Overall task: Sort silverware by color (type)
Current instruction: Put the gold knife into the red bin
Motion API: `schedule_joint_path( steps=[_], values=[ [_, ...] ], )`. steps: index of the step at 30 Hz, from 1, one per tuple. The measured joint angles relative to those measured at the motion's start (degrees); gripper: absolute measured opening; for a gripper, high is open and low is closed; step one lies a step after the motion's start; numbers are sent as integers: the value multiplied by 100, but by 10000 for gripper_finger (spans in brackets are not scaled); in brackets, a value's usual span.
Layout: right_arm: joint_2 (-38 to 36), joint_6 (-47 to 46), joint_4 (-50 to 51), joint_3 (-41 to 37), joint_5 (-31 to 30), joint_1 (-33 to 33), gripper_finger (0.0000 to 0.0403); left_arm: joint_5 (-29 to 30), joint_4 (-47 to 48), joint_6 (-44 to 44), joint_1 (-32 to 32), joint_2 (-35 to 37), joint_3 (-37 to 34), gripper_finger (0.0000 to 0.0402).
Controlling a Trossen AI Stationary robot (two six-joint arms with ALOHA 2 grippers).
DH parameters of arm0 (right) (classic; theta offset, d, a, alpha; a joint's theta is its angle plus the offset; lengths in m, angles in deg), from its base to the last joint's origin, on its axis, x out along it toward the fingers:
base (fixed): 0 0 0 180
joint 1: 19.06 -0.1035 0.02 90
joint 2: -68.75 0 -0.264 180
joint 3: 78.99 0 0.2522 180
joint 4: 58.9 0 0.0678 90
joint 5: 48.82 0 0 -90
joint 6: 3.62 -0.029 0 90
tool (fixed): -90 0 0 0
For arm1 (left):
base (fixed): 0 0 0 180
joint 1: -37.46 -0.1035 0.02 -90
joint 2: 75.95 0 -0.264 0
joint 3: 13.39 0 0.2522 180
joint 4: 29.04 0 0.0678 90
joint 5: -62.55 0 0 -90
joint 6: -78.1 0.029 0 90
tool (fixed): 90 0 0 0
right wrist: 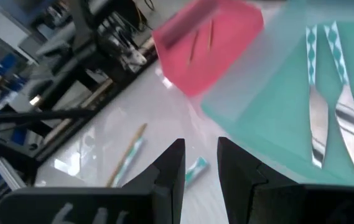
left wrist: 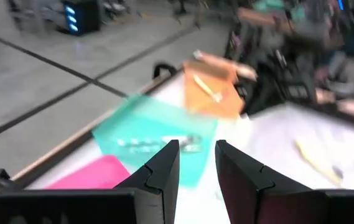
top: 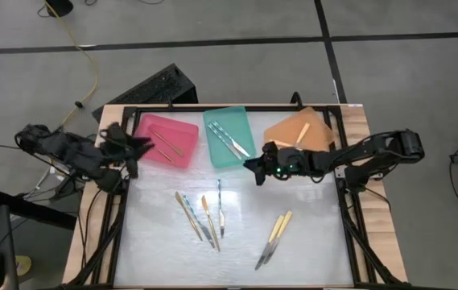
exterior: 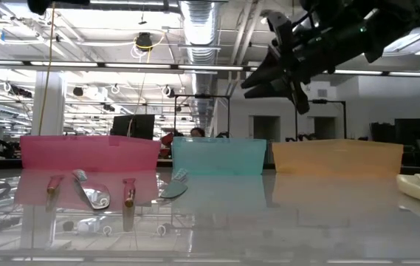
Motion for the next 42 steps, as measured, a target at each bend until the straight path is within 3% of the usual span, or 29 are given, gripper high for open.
schedule_joint_path(
  steps=[7,15,25,37,42],
  values=[
    [348,-273,-149,0,-66,-27,102,-753,-15,274,0,-499,-479,89],
    [646,-352,-539,-1,-68,-29,102,-1825,-42,-181,2,-970,-957,89],
    [677,-350,-606,-2,-66,-16,102,-1929,-498,-396,0,-986,-1078,89],
    [677,-165,-651,-1,-66,-25,102,-1489,-1573,-773,0,-986,-1078,89],
    [677,62,-650,0,-66,-25,102,-1651,-2161,-754,0,-986,-1078,89]
  ],
)
